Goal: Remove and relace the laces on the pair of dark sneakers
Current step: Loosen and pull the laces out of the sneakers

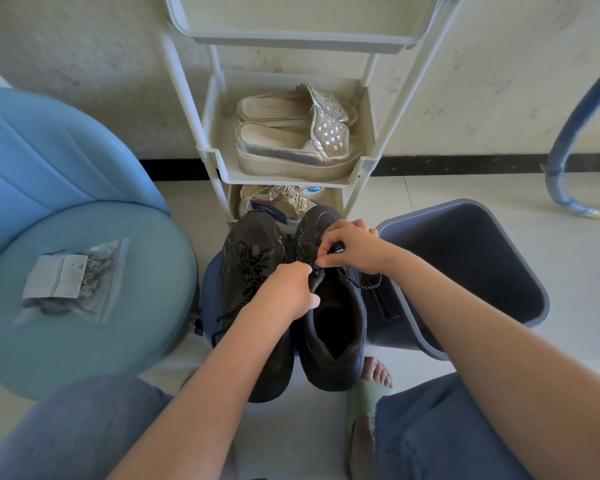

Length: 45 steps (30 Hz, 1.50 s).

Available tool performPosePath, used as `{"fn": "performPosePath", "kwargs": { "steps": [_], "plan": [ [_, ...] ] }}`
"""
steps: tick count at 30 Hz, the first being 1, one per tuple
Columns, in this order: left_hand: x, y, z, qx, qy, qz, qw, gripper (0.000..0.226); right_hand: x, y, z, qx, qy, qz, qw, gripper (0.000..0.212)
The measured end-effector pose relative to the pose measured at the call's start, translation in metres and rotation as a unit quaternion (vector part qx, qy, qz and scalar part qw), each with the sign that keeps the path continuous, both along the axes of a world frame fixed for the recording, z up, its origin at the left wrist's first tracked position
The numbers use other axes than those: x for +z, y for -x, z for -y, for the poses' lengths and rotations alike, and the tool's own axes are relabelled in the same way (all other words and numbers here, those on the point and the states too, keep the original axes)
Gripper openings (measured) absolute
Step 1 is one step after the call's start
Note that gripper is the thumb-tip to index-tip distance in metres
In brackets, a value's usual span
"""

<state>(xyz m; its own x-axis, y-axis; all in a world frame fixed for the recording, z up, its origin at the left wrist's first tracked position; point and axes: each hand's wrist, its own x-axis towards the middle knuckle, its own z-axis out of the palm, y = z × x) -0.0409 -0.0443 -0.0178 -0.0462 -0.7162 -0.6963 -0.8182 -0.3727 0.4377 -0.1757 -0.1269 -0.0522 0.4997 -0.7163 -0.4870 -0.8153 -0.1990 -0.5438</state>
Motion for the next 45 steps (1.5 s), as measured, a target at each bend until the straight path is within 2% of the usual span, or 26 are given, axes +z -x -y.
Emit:
{"fn": "performPosePath", "kwargs": {
  "steps": [2,4,7,8,9,11,13,15,20,23,25,27,28,29,30,32,33,35,39,41,43,45],
  "plan": [
    [0.000,0.000,0.000,0.004,-0.001,0.000,1.000,0.063,0.000,0.000,0.000,-0.027,0.005,0.015,1.000,0.013],
    [-0.001,0.001,0.000,0.003,-0.003,0.004,1.000,0.064,0.002,0.000,0.002,-0.097,0.062,0.012,0.993,0.019],
    [0.000,0.001,-0.001,0.006,-0.001,0.007,1.000,0.064,0.006,0.005,0.011,-0.276,0.174,0.015,0.945,0.023],
    [0.000,0.001,-0.001,0.005,0.000,0.007,1.000,0.064,0.007,0.007,0.012,-0.291,0.190,0.027,0.937,0.023],
    [0.001,0.001,-0.002,0.006,0.002,0.005,1.000,0.064,0.009,0.009,0.013,-0.274,0.197,0.042,0.940,0.020],
    [0.001,0.001,-0.003,0.009,0.008,0.000,1.000,0.062,0.013,0.009,0.012,-0.170,0.182,0.058,0.967,0.015],
    [0.001,0.001,-0.003,0.008,0.012,0.001,1.000,0.059,0.010,0.004,0.007,-0.029,0.134,0.037,0.990,0.015],
    [0.002,0.002,-0.003,0.007,0.012,0.007,1.000,0.057,0.005,-0.002,0.001,0.040,0.083,0.001,0.996,0.012],
    [0.002,0.002,-0.003,0.005,0.008,0.008,1.000,0.060,-0.001,0.000,0.000,0.006,0.048,0.009,0.999,0.002],
    [0.002,0.002,-0.003,0.009,0.002,0.003,1.000,0.062,-0.001,-0.001,0.005,-0.023,0.100,-0.036,0.994,0.009],
    [0.002,0.003,-0.004,0.005,0.006,0.007,1.000,0.059,0.000,-0.002,0.010,-0.136,0.173,-0.045,0.974,0.015],
    [0.002,0.003,-0.004,-0.002,0.016,0.014,1.000,0.052,0.008,0.002,0.015,-0.300,0.210,0.003,0.930,0.018],
    [0.002,0.003,-0.005,-0.003,0.019,0.015,1.000,0.051,0.011,0.006,0.016,-0.339,0.211,0.033,0.916,0.017],
    [0.003,0.003,-0.006,-0.002,0.019,0.014,1.000,0.051,0.014,0.009,0.016,-0.330,0.199,0.059,0.921,0.017],
    [0.003,0.003,-0.006,-0.002,0.018,0.012,1.000,0.052,0.017,0.011,0.016,-0.275,0.175,0.076,0.942,0.018],
    [0.004,0.003,-0.007,-0.001,0.021,0.011,1.000,0.051,0.018,0.011,0.011,-0.090,0.105,0.055,0.989,0.020],
    [0.004,0.003,-0.007,0.000,0.026,0.013,1.000,0.049,0.016,0.009,0.007,-0.015,0.068,0.028,0.997,0.019],
    [0.005,0.003,-0.007,0.000,0.029,0.021,0.999,0.047,0.009,0.004,0.002,0.041,0.029,-0.006,0.999,0.015],
    [0.004,0.004,-0.006,0.001,0.024,0.025,0.999,0.045,-0.002,0.001,0.002,0.003,0.045,0.023,0.999,0.008],
    [0.004,0.004,-0.006,0.003,0.020,0.024,1.000,0.046,-0.004,-0.001,0.006,-0.025,0.103,-0.001,0.994,0.009],
    [0.004,0.003,-0.005,0.002,0.012,0.017,1.000,0.050,-0.003,-0.001,0.012,-0.123,0.185,-0.020,0.975,0.012],
    [0.004,0.004,-0.005,-0.003,0.015,0.017,1.000,0.047,0.000,0.002,0.018,-0.243,0.218,0.002,0.945,0.015]
  ]
}}
